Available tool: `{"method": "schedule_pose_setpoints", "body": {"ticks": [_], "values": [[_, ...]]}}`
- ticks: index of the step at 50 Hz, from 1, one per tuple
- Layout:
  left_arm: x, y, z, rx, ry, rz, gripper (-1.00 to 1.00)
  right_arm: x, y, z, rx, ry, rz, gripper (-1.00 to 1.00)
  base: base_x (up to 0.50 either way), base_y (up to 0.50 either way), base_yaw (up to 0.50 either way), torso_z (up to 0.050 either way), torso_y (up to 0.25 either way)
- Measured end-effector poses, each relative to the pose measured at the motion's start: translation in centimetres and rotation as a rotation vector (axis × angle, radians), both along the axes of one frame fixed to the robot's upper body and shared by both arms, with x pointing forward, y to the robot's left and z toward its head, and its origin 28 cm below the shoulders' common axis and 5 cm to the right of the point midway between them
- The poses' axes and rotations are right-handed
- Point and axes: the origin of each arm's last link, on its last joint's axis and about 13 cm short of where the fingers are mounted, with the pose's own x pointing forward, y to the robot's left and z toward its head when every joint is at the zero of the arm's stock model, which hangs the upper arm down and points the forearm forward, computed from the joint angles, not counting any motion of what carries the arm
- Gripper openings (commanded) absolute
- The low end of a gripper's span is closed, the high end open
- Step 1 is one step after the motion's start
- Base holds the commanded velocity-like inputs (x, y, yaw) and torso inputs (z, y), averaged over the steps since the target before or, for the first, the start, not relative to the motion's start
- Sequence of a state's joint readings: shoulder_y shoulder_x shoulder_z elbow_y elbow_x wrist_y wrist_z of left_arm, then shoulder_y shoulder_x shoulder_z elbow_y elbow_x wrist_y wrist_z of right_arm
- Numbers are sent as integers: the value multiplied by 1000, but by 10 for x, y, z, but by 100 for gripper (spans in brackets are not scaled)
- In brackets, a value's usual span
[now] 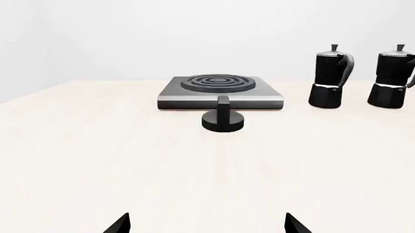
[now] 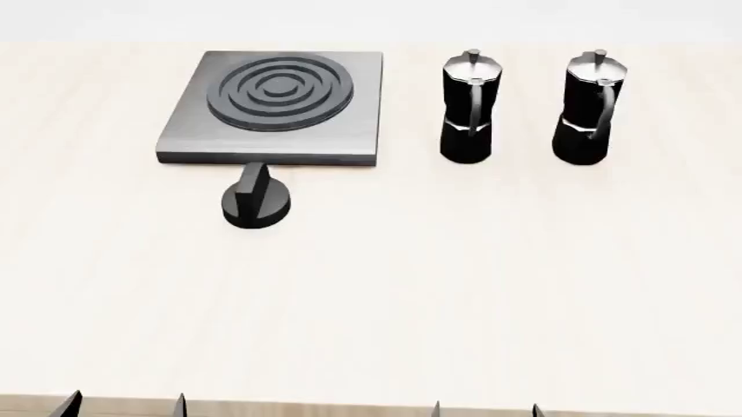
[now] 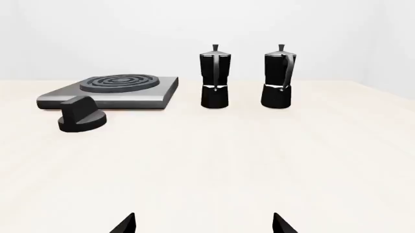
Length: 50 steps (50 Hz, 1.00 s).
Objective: Put both moka pots on the stove.
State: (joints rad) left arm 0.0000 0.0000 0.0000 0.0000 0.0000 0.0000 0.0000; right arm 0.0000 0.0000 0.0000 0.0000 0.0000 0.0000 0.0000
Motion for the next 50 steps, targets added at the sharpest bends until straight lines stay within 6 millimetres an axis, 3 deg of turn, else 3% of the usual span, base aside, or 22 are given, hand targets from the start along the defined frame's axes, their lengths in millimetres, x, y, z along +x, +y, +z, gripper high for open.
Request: {"method": "schedule_pose_setpoints", "body": {"ticks": [15, 25, 50], "values": [[0, 0, 1, 8, -3, 0, 100, -1, 1, 1, -6, -5, 4, 100, 0, 0, 0, 0, 0], [-3, 0, 9, 5, -24, -5, 100, -6, 2, 15, -12, -42, 16, 100, 0, 0, 0, 0, 0], [-39, -2, 80, -23, -240, -29, 100, -38, 2, 80, 0, -246, 39, 100, 0, 0, 0, 0, 0]]}}
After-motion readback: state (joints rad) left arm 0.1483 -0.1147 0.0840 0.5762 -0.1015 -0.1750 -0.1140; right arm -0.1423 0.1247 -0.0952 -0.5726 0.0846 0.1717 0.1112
